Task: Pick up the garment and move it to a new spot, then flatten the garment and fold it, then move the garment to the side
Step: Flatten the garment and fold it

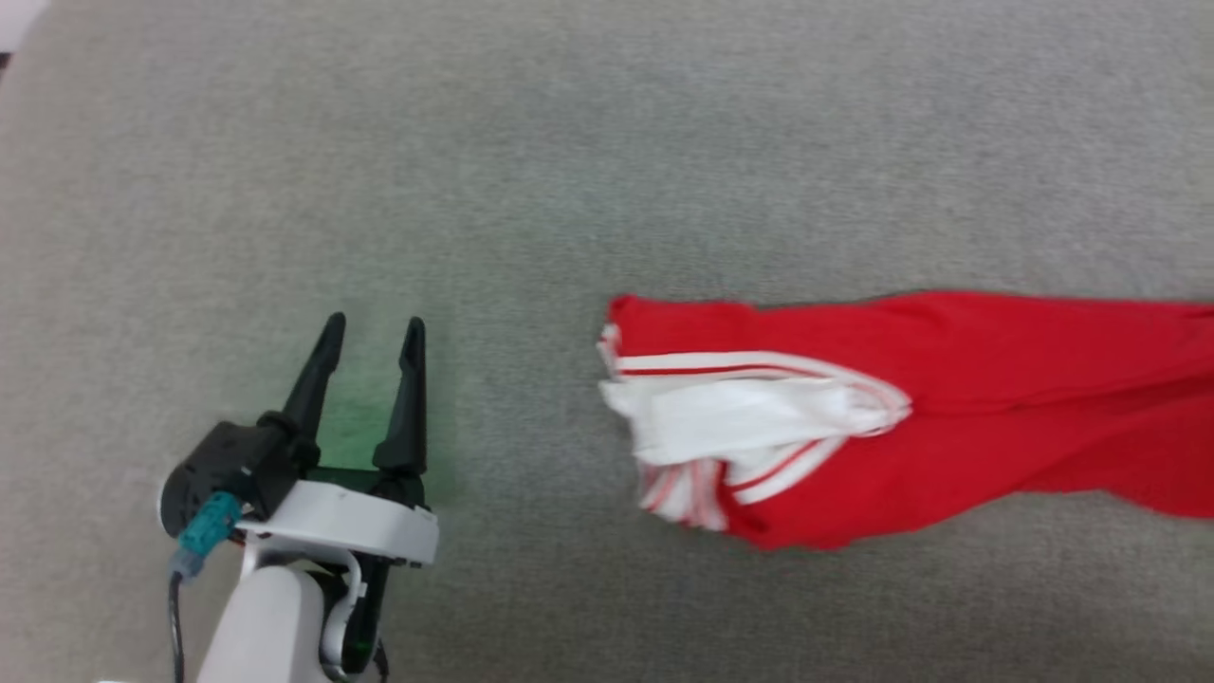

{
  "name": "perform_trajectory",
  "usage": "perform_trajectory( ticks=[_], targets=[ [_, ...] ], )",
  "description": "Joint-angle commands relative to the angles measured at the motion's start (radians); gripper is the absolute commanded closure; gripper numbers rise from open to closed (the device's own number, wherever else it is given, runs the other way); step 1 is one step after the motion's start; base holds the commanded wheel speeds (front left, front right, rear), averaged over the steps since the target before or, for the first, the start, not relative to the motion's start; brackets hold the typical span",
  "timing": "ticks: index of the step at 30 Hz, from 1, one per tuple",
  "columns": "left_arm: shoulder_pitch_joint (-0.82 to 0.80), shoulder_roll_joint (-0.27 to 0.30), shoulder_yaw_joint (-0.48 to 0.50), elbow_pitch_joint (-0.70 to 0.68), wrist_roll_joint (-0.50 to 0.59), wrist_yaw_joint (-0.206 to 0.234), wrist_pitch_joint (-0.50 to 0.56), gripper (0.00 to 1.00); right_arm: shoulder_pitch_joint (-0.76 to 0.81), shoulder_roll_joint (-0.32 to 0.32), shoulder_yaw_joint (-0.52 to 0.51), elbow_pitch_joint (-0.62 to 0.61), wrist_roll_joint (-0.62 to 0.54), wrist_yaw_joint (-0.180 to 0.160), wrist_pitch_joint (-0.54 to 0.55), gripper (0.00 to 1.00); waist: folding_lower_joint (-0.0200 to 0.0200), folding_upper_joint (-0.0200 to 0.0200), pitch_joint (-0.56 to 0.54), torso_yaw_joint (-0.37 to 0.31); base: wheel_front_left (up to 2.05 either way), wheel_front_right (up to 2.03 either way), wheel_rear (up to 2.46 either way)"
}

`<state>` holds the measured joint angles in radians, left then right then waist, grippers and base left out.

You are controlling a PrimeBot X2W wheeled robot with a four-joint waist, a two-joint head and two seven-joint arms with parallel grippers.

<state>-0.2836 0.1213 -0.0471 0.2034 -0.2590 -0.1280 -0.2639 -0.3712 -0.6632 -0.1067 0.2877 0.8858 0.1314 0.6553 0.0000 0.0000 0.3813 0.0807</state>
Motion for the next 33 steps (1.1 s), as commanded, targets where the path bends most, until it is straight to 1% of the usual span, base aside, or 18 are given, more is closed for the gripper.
perform_trajectory(
  ticks=[1, 4, 7, 9, 12, 15, 18, 21, 25, 27, 30, 33],
  targets=[
    [-0.006, 0.009, 0.003, -0.006, 0.007, -0.003, 0.0, 0.0, -0.01, -0.011, -0.039, 0.017, -0.023, -0.001, -0.013, 1.0, 0.0, 0.0, 0.009, -0.031, 0.0, 0.0, 0.0],
    [-0.017, 0.02, 0.005, -0.014, 0.013, -0.003, 0.0, 0.0, -0.012, -0.039, -0.092, 0.059, -0.073, -0.001, -0.027, 1.0, 0.0, 0.0, 0.019, -0.049, 0.0, 0.0, 0.0],
    [-0.021, 0.029, 0.001, -0.018, 0.016, -0.003, 0.0, 0.0, -0.018, -0.081, -0.136, 0.13, -0.14, -0.001, -0.05, 1.0, 0.0, 0.0, 0.027, -0.056, 0.0, 0.0, 0.0],
    [-0.023, 0.035, 0.0, -0.017, 0.016, -0.003, 0.0, 0.0, -0.031, -0.089, -0.152, 0.171, -0.165, -0.001, -0.06, 1.0, 0.0, 0.0, 0.029, -0.059, 0.0, 0.0, 0.0],
    [-0.022, 0.037, 0.002, -0.014, 0.015, -0.003, 0.0, 0.0, -0.049, -0.077, -0.154, 0.191, -0.173, -0.001, -0.058, 1.0, 0.0, 0.0, 0.024, -0.064, 0.0, 0.0, 0.0],
    [-0.012, 0.031, 0.005, -0.008, 0.01, -0.003, 0.0, 0.0, -0.044, -0.055, -0.116, 0.153, -0.154, -0.001, -0.039, 1.0, 0.0, 0.0, 0.011, -0.066, 0.0, 0.0, 0.0],
    [0.0, 0.022, 0.003, -0.005, 0.002, -0.003, 0.0, 0.0, -0.015, -0.046, -0.057, 0.058, -0.12, -0.001, -0.004, 1.0, 0.0, 0.0, -0.004, -0.067, 0.0, 0.0, 0.0],
    [0.014, 0.014, 0.004, -0.003, -0.006, -0.003, 0.0, 0.0, 0.012, -0.037, -0.003, -0.086, -0.078, -0.001, 0.034, 1.0, 0.0, 0.0, -0.019, -0.065, 0.0, 0.0, 0.0],
    [0.025, 0.002, 0.002, 0.0, -0.017, -0.003, 0.0, 0.0, 0.036, -0.006, 0.065, -0.292, -0.015, -0.001, 0.101, 1.0, 0.0, 0.0, -0.03, -0.053, 0.0, 0.0, 0.0],
    [0.028, -0.004, -0.003, 0.004, -0.02, -0.003, 0.0, 0.0, 0.038, 0.02, 0.1, -0.371, 0.008, -0.001, 0.136, 1.0, 0.0, 0.0, -0.03, -0.043, 0.0, 0.0, 0.0],
    [0.027, -0.013, -0.017, 0.01, -0.027, -0.003, 0.0, 0.0, 0.02, 0.056, 0.164, -0.466, 0.004, -0.001, 0.178, 1.0, 0.0, 0.0, -0.028, -0.023, 0.0, 0.0, 0.0],
    [0.03, -0.021, -0.026, 0.013, -0.03, -0.003, 0.0, 0.0, -0.009, 0.09, 0.236, -0.526, -0.015, -0.001, 0.204, 1.0, 0.0, 0.0, -0.023, -0.003, 0.0, 0.0, 0.0]
  ],
)
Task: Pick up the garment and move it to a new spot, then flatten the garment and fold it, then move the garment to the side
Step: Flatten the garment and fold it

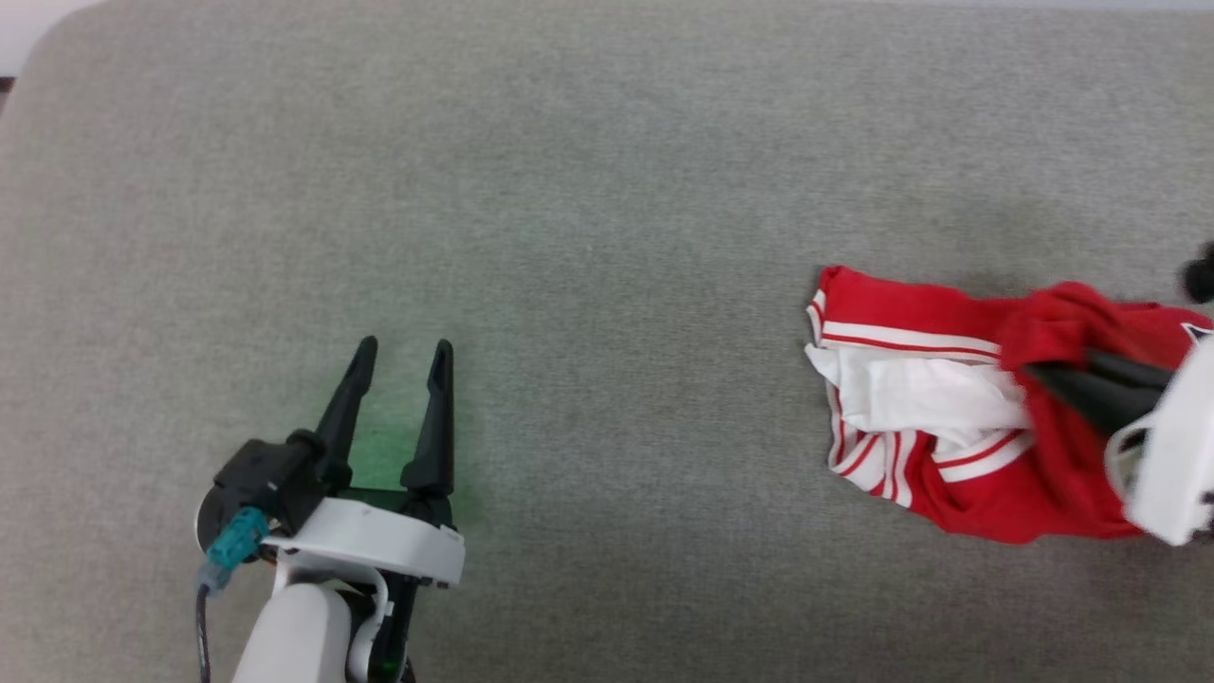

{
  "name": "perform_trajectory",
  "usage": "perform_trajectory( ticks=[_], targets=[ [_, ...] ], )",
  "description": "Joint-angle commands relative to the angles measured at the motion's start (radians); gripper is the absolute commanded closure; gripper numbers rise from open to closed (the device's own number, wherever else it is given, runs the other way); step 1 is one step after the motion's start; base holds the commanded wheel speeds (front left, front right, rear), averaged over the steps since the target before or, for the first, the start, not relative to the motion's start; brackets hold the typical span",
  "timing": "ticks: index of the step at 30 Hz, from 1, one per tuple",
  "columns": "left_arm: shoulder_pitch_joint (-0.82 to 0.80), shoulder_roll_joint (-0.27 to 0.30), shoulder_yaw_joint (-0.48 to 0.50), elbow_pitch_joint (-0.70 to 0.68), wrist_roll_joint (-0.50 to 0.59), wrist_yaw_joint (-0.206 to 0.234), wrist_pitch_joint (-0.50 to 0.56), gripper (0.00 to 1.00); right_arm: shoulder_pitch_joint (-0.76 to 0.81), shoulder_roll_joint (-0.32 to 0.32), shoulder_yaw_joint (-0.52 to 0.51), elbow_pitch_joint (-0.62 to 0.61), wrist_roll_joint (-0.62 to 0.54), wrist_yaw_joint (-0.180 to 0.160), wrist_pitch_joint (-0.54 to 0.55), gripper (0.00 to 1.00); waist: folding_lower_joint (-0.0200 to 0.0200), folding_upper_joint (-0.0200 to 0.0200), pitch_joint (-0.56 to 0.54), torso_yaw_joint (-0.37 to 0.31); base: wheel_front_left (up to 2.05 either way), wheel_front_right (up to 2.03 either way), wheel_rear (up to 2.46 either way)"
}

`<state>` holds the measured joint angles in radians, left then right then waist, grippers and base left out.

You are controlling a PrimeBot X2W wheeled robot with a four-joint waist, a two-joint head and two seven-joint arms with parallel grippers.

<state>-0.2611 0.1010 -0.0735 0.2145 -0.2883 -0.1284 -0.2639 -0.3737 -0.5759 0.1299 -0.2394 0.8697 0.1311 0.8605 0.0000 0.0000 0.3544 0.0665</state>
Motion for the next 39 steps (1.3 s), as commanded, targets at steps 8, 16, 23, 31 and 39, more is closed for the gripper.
perform_trajectory(
  ticks=[8, 16, 23, 31, 39],
  targets=[
    [0.01, -0.018, -0.005, 0.006, -0.013, -0.003, 0.0, 0.0, -0.102, 0.057, 0.132, -0.016, -0.06, -0.001, 0.026, 1.0, 0.0, 0.0, 0.018, 0.05, 0.0, 0.0, 0.0],
    [-0.027, -0.033, -0.031, 0.016, -0.021, -0.003, 0.0, 0.0, -0.168, 0.097, 0.216, 0.123, -0.086, -0.001, -0.005, 1.0, 0.0, 0.0, 0.059, 0.074, 0.0, 0.0, 0.0],
    [-0.04, -0.042, -0.043, 0.03, -0.029, -0.003, 0.0, 0.0, -0.193, 0.11, 0.294, 0.248, -0.097, -0.001, -0.093, 1.0, 0.0, 0.0, 0.067, 0.083, 0.0, 0.0, 0.0],
    [-0.019, -0.03, -0.025, 0.05, -0.031, -0.003, 0.0, 0.0, -0.211, 0.123, 0.335, 0.311, -0.053, -0.001, -0.189, 0.0, 0.0, 0.0, 0.007, 0.055, 0.0, 0.0, 0.0],
    [-0.003, -0.006, -0.026, 0.076, -0.047, -0.003, 0.0, 0.0, -0.244, 0.131, 0.338, 0.31, 0.037, -0.001, -0.256, 0.0, 0.0, 0.0, -0.063, 0.011, 0.0, 0.0, 0.0]
  ],
)
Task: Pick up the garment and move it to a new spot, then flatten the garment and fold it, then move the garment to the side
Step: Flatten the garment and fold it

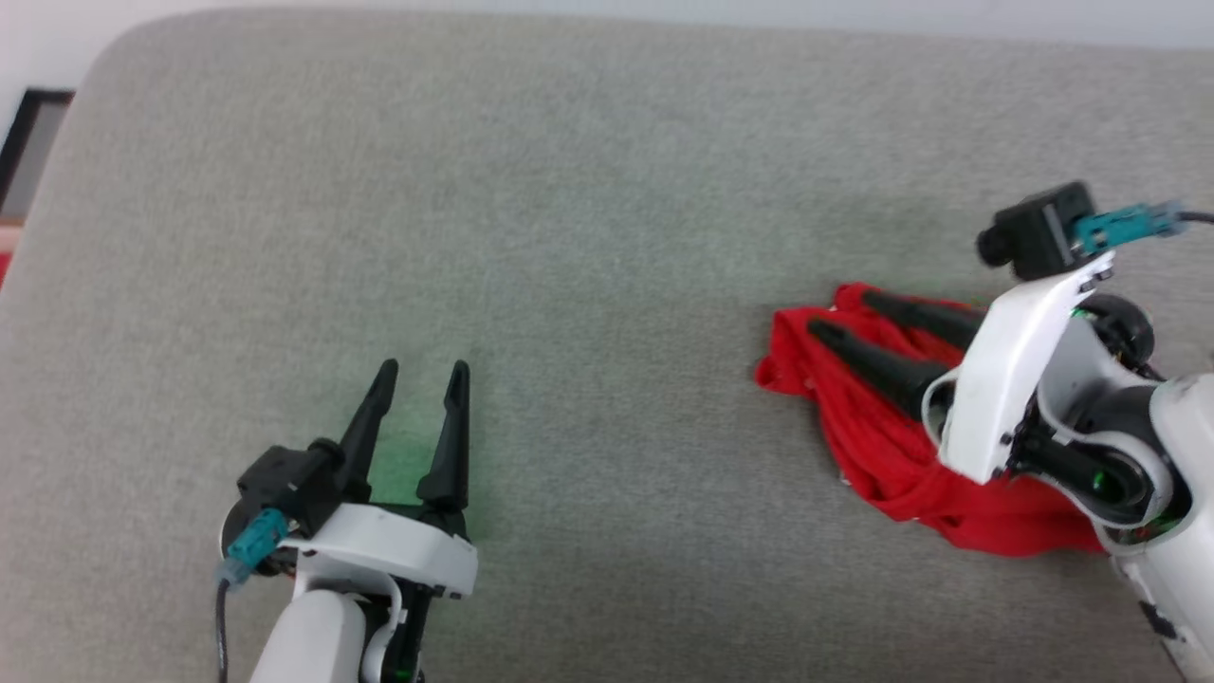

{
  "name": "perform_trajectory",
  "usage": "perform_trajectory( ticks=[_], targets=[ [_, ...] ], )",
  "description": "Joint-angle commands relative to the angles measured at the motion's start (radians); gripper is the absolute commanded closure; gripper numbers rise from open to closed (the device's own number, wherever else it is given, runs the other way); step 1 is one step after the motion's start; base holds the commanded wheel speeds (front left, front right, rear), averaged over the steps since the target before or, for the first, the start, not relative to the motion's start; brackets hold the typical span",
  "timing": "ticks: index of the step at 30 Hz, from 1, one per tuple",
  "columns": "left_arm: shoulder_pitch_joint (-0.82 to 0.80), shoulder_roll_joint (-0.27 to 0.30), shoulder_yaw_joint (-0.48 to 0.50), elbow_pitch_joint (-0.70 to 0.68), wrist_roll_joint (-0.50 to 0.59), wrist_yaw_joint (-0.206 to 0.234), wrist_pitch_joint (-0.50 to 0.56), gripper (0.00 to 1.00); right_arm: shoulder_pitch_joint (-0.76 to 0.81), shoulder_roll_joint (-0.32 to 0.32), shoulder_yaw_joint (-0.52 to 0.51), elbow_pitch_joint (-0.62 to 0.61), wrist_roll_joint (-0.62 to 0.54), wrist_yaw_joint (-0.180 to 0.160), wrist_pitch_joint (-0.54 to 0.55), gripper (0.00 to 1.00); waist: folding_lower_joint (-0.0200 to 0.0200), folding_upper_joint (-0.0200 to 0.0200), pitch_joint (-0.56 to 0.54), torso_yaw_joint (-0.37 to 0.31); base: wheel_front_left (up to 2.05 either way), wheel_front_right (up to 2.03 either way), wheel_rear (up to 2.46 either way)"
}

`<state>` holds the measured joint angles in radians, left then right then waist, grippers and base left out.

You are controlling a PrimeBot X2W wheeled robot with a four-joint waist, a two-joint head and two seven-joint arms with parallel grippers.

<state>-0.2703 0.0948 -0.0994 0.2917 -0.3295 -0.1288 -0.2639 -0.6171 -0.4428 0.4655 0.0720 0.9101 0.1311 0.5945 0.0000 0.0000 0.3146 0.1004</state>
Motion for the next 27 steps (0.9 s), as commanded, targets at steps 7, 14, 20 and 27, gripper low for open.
perform_trajectory(
  ticks=[7, 14, 20, 27],
  targets=[
    [0.012, 0.02, -0.007, 0.028, -0.022, -0.002, 0.0, 0.0, 0.007, -0.055, -0.002, 0.021, 0.002, -0.001, -0.156, 0.0, 0.0, 0.0, -0.052, -0.066, 0.0, 0.0, 0.0],
    [-0.011, 0.031, -0.007, 0.079, -0.035, -0.002, 0.0, 0.0, 0.092, -0.13, -0.016, 0.143, -0.029, -0.001, -0.457, 0.0, 0.0, 0.0, -0.058, -0.106, 0.0, 0.0, 0.0],
    [-0.005, 0.042, 0.027, 0.107, -0.022, -0.002, 0.0, 0.0, 0.125, -0.105, 0.004, 0.255, -0.036, -0.001, -0.616, 0.0, 0.0, 0.0, -0.073, -0.145, 0.0, 0.0, 0.0],
    [0.046, 0.054, 0.083, 0.084, 0.037, 0.009, 0.0, 0.0, 0.142, -0.081, 0.008, 0.334, -0.121, -0.001, -0.772, 0.0, 0.0, 0.0, -0.14, -0.175, 0.0, 0.0, 0.0]
  ],
)
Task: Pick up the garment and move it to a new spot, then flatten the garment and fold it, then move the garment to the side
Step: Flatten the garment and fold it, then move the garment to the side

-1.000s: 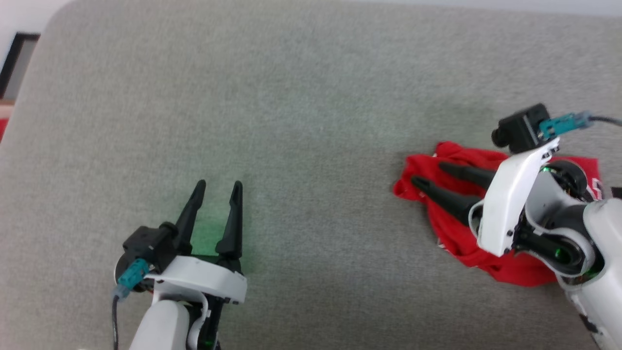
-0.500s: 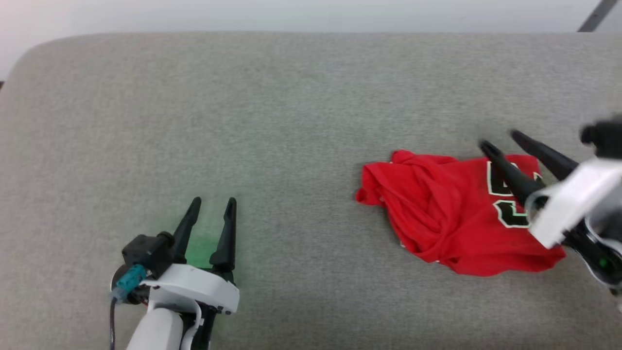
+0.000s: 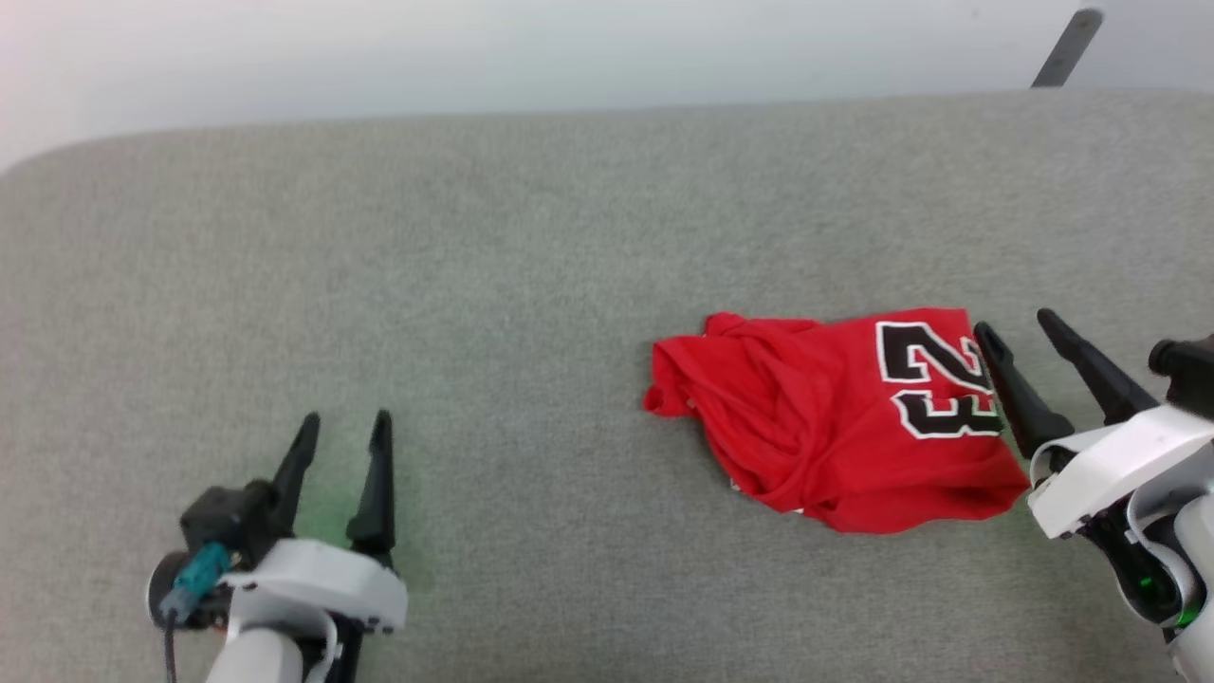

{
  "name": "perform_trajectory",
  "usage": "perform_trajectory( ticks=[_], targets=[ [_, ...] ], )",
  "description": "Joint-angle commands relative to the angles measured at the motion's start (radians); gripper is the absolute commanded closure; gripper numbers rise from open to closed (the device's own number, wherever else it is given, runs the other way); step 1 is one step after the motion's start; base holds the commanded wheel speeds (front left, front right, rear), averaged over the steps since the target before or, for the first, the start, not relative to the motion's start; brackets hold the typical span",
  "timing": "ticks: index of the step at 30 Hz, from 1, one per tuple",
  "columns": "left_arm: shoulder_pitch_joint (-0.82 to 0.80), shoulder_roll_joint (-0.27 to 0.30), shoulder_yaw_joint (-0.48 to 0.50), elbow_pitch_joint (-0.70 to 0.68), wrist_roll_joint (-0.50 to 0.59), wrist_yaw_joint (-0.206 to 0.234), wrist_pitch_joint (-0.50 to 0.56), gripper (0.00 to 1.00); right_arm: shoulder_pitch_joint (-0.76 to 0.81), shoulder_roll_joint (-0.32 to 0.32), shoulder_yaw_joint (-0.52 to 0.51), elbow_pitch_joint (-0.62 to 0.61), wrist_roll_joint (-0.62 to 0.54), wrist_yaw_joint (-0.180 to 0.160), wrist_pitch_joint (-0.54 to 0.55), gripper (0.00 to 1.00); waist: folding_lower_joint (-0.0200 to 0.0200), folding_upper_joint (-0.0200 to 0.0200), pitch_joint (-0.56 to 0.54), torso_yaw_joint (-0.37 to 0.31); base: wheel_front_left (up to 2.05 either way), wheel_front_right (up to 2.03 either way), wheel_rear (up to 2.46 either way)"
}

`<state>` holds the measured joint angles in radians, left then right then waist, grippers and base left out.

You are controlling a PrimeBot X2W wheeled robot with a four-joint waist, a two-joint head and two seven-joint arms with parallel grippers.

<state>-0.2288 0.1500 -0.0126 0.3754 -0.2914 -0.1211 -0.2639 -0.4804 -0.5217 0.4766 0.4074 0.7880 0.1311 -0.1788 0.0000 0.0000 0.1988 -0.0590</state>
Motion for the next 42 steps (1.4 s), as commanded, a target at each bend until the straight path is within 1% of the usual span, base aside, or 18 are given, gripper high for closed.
perform_trajectory(
  ticks=[1, 3, 6, 8, 16, 23, 31, 36, 42],
  targets=[
    [0.017, -0.005, 0.004, -0.002, 0.005, 0.002, 0.0, 0.0, 0.007, 0.0, -0.003, 0.005, -0.014, -0.001, -0.01, 0.0, 0.0, 0.0, -0.035, -0.018, 0.0, 0.0, 0.0],
    [0.035, 0.001, 0.011, -0.011, 0.035, 0.004, 0.0, 0.0, 0.019, 0.008, -0.011, 0.015, -0.041, -0.001, -0.032, 0.0, 0.0, 0.0, -0.056, -0.019, 0.0, 0.0, 0.0],
    [0.064, -0.004, 0.019, -0.025, 0.051, 0.001, 0.0, 0.0, 0.046, 0.018, -0.037, 0.025, -0.066, -0.001, -0.054, 0.0, 0.0, 0.0, -0.091, -0.011, 0.0, 0.0, 0.0],
    [0.082, -0.01, 0.018, -0.048, 0.045, -0.003, 0.0, 0.0, 0.07, 0.022, -0.056, 0.026, -0.077, -0.001, -0.06, 0.0, 0.0, 0.0, -0.115, -0.004, 0.0, 0.0, 0.0],
    [0.188, 0.007, 0.023, -0.111, 0.039, -0.008, 0.0, 0.0, 0.2, 0.038, -0.167, -0.029, -0.113, -0.001, -0.072, 0.0, 0.0, 0.0, -0.196, 0.01, 0.0, 0.0, 0.0],
    [0.265, 0.015, 0.03, -0.144, 0.021, -0.009, 0.0, 0.0, 0.312, 0.065, -0.253, -0.124, -0.161, -0.001, -0.032, 0.0, 0.0, 0.0, -0.228, 0.015, 0.0, 0.0, 0.0],
    [0.347, 0.033, 0.044, -0.189, -0.005, -0.01, 0.0, 0.0, 0.451, 0.116, -0.382, -0.251, -0.212, -0.001, 0.014, 0.0, 0.0, 0.0, -0.232, 0.024, 0.0, 0.0, 0.0],
    [0.392, 0.024, 0.071, -0.226, -0.007, 0.002, 0.0, 0.0, 0.517, 0.156, -0.45, -0.325, -0.234, -0.001, 0.047, 0.0, 0.0, 0.0, -0.227, 0.027, 0.0, 0.0, 0.0],
    [0.395, 0.011, 0.07, -0.241, 0.003, 0.005, 0.0, 0.0, 0.541, 0.188, -0.484, -0.385, -0.263, -0.001, 0.085, 0.0, 0.0, 0.0, -0.224, 0.032, 0.0, 0.0, 0.0]
  ],
)
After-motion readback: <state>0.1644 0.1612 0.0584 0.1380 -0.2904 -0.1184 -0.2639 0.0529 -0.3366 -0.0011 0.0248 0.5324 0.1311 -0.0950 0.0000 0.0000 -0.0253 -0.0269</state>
